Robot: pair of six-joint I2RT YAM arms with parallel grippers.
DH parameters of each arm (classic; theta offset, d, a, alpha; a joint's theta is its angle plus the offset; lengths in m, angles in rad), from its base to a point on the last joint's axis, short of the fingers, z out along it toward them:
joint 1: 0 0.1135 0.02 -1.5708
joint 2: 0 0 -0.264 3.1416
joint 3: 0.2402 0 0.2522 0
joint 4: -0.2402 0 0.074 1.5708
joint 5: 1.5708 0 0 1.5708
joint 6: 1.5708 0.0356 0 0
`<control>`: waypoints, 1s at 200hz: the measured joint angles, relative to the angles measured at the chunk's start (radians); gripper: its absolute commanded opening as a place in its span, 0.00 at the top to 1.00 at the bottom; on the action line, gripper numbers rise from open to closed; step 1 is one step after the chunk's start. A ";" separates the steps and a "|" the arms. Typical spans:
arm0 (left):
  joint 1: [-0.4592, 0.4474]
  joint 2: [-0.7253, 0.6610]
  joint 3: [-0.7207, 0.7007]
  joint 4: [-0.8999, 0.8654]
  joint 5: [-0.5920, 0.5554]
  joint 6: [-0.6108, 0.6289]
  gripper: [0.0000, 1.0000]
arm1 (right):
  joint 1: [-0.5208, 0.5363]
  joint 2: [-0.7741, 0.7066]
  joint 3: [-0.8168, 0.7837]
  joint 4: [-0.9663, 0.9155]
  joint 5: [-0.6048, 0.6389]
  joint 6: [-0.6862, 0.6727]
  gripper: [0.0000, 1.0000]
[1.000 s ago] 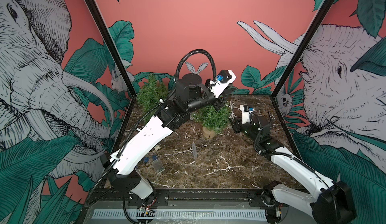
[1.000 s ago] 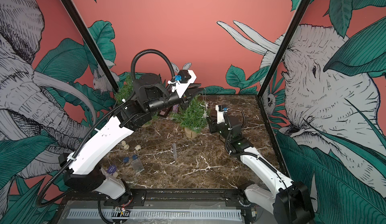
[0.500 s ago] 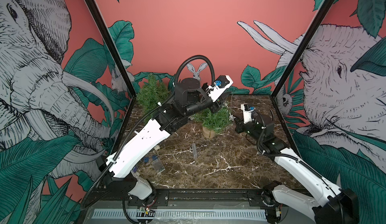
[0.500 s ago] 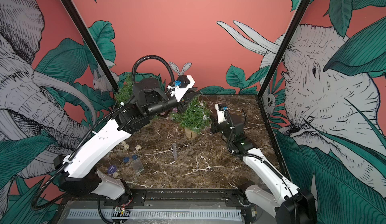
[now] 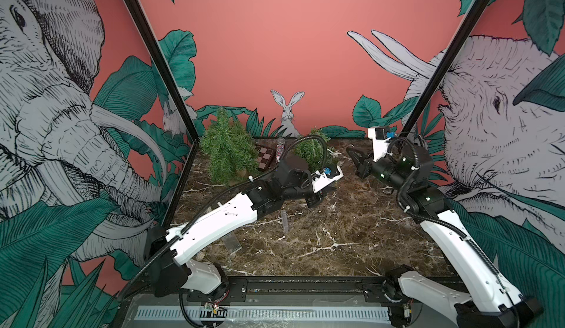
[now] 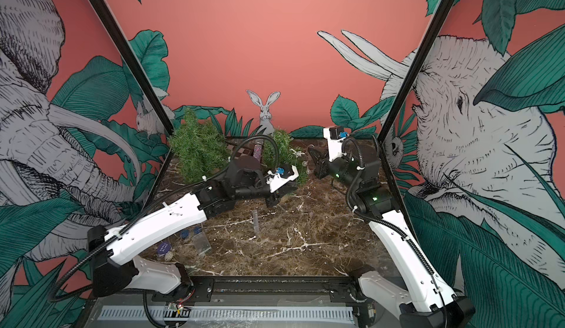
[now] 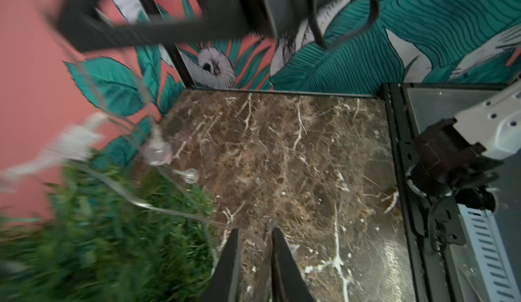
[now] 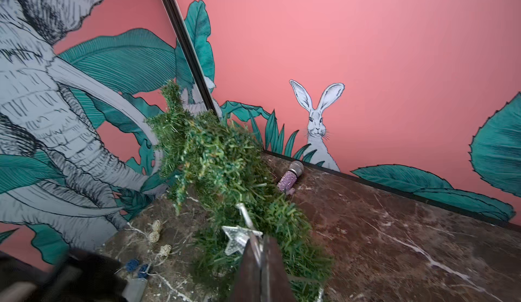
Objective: Wrap string light around the christmas tree
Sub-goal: Wrap the light string around the Christmas tree.
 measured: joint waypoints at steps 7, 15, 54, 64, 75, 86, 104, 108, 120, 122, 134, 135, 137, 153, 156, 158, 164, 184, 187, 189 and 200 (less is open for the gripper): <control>-0.006 0.008 -0.014 -0.003 0.005 -0.006 0.58 | 0.000 0.000 0.010 -0.007 -0.006 0.005 1.00; -0.010 0.008 -0.031 -0.007 0.006 -0.016 0.52 | 0.000 0.002 0.025 -0.014 -0.013 0.009 1.00; 0.020 -0.061 -0.055 -0.024 0.008 -0.051 0.47 | 0.000 0.010 0.146 -0.053 -0.020 -0.006 1.00; 0.042 -0.086 -0.055 -0.024 0.007 -0.066 0.47 | 0.000 0.024 0.197 -0.084 -0.021 -0.027 1.00; 0.072 -0.108 -0.055 -0.016 0.000 -0.097 0.45 | 0.000 0.036 0.229 -0.098 -0.024 -0.048 1.00; 0.093 -0.121 -0.055 0.003 -0.007 -0.130 0.43 | 0.000 0.037 0.225 -0.104 -0.027 -0.059 1.00; 0.117 -0.115 -0.055 0.069 -0.019 -0.198 0.38 | 0.000 0.032 0.181 -0.105 -0.037 -0.063 1.00; 0.117 -0.108 -0.054 0.084 -0.018 -0.211 0.38 | 0.000 0.032 0.171 -0.107 -0.040 -0.062 1.00; 0.109 -0.078 -0.045 0.128 -0.018 -0.244 0.38 | 0.000 0.034 0.150 -0.119 -0.047 -0.061 1.00; 0.107 -0.071 -0.042 0.131 -0.018 -0.248 0.38 | 0.000 0.034 0.148 -0.121 -0.049 -0.061 1.00; 0.093 -0.023 -0.014 0.155 -0.023 -0.258 0.39 | 0.000 0.034 0.143 -0.129 -0.059 -0.061 1.00; 0.092 -0.017 -0.010 0.156 -0.023 -0.258 0.39 | 0.000 0.034 0.143 -0.129 -0.060 -0.062 1.00; 0.090 -0.008 -0.004 0.160 -0.024 -0.258 0.39 | 0.000 0.034 0.143 -0.129 -0.061 -0.061 1.00; 0.079 0.058 0.039 0.187 -0.034 -0.254 0.42 | 0.000 0.028 0.143 -0.129 -0.074 -0.065 1.00; 0.077 0.068 0.045 0.191 -0.037 -0.251 0.43 | 0.000 0.027 0.143 -0.129 -0.076 -0.065 1.00; 0.076 0.075 0.050 0.194 -0.037 -0.249 0.43 | 0.000 0.026 0.143 -0.129 -0.077 -0.065 1.00; 0.074 0.094 0.062 0.202 -0.040 -0.240 0.44 | 0.000 0.022 0.143 -0.129 -0.080 -0.067 1.00; 0.078 0.142 0.095 0.215 -0.048 -0.211 0.52 | 0.000 0.013 0.143 -0.129 -0.087 -0.070 1.00; 0.079 0.147 0.098 0.216 -0.048 -0.207 0.53 | 0.000 0.012 0.143 -0.129 -0.089 -0.071 1.00; 0.081 0.151 0.101 0.218 -0.048 -0.206 0.53 | 0.000 0.011 0.143 -0.129 -0.090 -0.071 1.00; 0.091 0.165 0.115 0.222 -0.048 -0.195 0.54 | 0.000 0.009 0.143 -0.129 -0.096 -0.072 1.00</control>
